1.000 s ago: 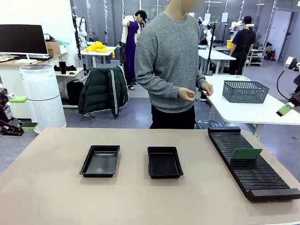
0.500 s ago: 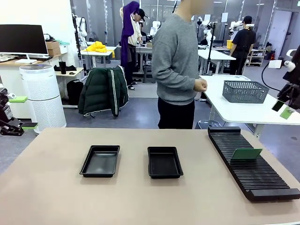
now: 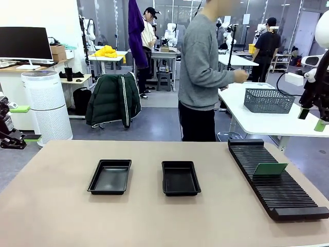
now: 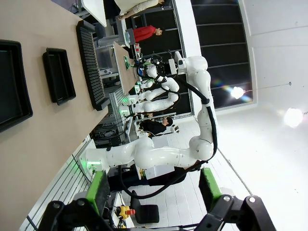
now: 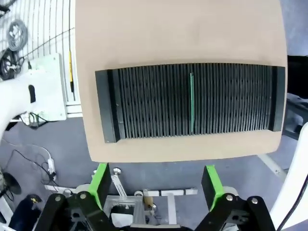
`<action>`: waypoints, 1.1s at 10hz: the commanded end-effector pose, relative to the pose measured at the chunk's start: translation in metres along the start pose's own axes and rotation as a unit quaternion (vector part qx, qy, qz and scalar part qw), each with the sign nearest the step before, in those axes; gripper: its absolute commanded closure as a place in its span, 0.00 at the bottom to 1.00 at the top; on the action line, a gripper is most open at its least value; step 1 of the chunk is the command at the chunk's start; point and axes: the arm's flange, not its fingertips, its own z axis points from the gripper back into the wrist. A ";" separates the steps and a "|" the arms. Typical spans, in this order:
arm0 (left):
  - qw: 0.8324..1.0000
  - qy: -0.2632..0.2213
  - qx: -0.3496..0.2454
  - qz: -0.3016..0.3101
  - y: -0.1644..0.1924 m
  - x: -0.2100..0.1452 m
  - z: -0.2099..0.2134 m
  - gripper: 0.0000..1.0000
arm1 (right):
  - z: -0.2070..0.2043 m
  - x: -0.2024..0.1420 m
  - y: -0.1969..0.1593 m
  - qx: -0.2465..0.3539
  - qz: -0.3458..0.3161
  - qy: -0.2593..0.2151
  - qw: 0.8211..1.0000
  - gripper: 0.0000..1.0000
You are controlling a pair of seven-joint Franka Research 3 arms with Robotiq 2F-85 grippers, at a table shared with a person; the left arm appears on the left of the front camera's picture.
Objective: Inspect and transfer BCBs to ESD trays.
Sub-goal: Pick up the Blank PCB from the PCB Rack and place it in the left ESD tray.
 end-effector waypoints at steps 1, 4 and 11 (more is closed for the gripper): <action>1.000 -0.001 0.000 -0.002 -0.001 -0.001 0.001 0.00 | -0.008 -0.004 -0.002 -0.017 0.027 0.004 0.999 0.00; 1.000 -0.001 0.000 -0.002 -0.001 -0.001 0.001 0.00 | -0.001 0.000 -0.001 -0.004 0.012 0.002 1.000 0.00; 1.000 -0.001 0.000 -0.002 -0.001 -0.001 0.001 0.00 | -0.035 0.001 -0.015 -0.009 0.035 0.014 0.999 0.00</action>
